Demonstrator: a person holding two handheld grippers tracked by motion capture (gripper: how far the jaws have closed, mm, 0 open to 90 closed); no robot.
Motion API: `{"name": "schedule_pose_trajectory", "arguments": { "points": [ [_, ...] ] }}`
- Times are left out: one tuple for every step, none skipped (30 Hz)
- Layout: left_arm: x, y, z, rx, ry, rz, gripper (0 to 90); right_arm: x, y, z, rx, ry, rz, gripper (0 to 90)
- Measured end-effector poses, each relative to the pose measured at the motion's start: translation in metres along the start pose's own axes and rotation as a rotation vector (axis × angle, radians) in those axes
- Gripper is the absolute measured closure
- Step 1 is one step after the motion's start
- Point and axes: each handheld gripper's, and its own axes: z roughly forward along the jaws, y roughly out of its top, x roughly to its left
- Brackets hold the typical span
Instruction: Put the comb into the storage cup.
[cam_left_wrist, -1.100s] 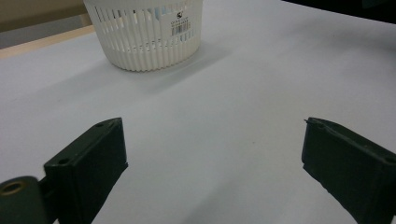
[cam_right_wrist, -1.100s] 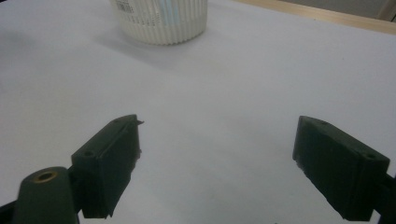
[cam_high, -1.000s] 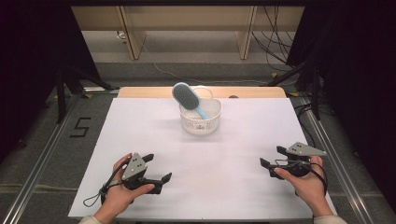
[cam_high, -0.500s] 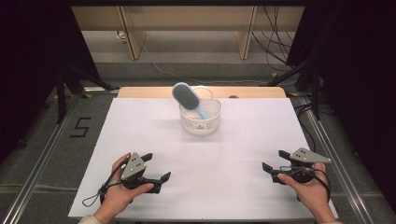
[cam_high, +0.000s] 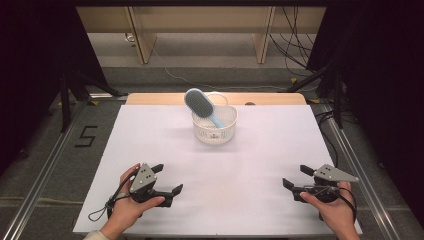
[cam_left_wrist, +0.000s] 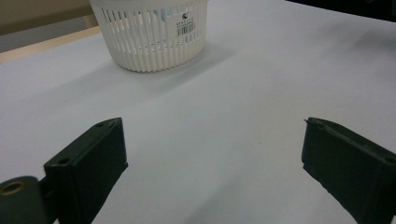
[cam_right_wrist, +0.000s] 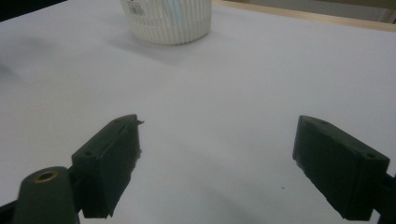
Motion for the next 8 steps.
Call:
{"name": "schedule_pose_trajectory", "arguments": {
  "points": [
    [0.0000,0.0001,0.0001,0.000,0.000,-0.001,6.2,-0.0001,-0.0002,0.0001,-0.001,0.001,0.001,15.7],
    [0.0001,0.0002,0.0001,0.000,0.000,0.000,6.2,-0.0002,-0.0004,0.0003,-0.001,0.000,0.002,15.7],
    [0.0001,0.0002,0.0002,-0.003,0.000,0.000,6.2,-0.0002,-0.0005,0.0004,-0.002,0.001,0.003,15.7],
    [0.0002,0.0003,0.0001,-0.004,-0.001,0.000,6.2,-0.0002,-0.0007,0.0007,-0.004,0.001,0.003,15.7],
    [0.0002,0.0004,0.0000,-0.005,0.000,0.000,6.2,-0.0003,-0.0008,0.0012,-0.007,0.002,0.002,15.7],
    [0.0002,0.0004,0.0000,-0.005,-0.001,0.000,6.1,-0.0002,-0.0009,0.0017,-0.007,0.002,0.002,15.7],
    [0.0000,0.0003,0.0001,-0.005,-0.002,-0.002,6.2,-0.0001,-0.0010,0.0022,-0.010,0.000,-0.001,15.7],
    [0.0000,0.0002,0.0003,-0.003,-0.002,-0.002,6.2,0.0002,-0.0010,0.0022,-0.014,-0.002,-0.008,15.7]
  ]
}}
